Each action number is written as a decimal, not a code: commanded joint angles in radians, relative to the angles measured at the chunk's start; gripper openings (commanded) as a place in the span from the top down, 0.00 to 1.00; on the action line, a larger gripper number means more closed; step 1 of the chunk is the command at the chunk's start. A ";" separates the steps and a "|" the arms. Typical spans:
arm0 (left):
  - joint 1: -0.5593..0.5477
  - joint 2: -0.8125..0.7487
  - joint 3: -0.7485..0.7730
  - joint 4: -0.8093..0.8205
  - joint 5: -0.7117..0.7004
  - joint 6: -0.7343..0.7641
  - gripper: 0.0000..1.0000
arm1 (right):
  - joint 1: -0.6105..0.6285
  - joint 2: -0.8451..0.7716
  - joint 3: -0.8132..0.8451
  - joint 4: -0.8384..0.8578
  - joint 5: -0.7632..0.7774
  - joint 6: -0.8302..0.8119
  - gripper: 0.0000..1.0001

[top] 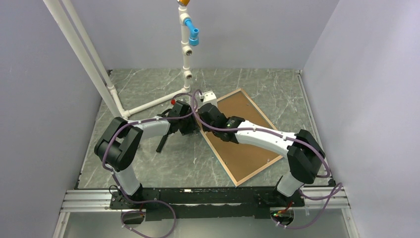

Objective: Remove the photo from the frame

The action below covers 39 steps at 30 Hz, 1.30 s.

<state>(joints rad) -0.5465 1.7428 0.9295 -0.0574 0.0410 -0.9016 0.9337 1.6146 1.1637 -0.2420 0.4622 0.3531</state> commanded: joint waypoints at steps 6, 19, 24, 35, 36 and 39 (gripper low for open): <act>0.000 0.041 -0.029 -0.072 -0.026 0.033 0.49 | -0.003 -0.057 -0.017 -0.087 0.092 -0.007 1.00; 0.000 0.055 -0.024 -0.074 -0.026 0.037 0.48 | -0.003 -0.089 -0.026 -0.131 0.159 -0.010 1.00; 0.000 0.047 -0.017 -0.065 -0.013 0.047 0.47 | -0.004 -0.087 -0.021 -0.153 0.170 -0.001 1.00; -0.032 -0.046 -0.104 0.148 0.130 -0.032 0.39 | -0.003 -0.220 -0.098 -0.120 0.128 0.043 1.00; -0.048 -0.051 -0.105 0.145 0.124 -0.052 0.38 | -0.003 -0.259 -0.133 -0.093 0.118 0.045 1.00; -0.126 -0.060 -0.098 0.104 0.080 -0.128 0.34 | -0.002 -0.400 -0.232 -0.069 0.107 0.056 1.00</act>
<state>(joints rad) -0.5804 1.7092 0.8452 0.0856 0.1261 -0.9371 0.9356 1.3830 1.0073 -0.3756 0.5812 0.3790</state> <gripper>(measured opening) 0.635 0.360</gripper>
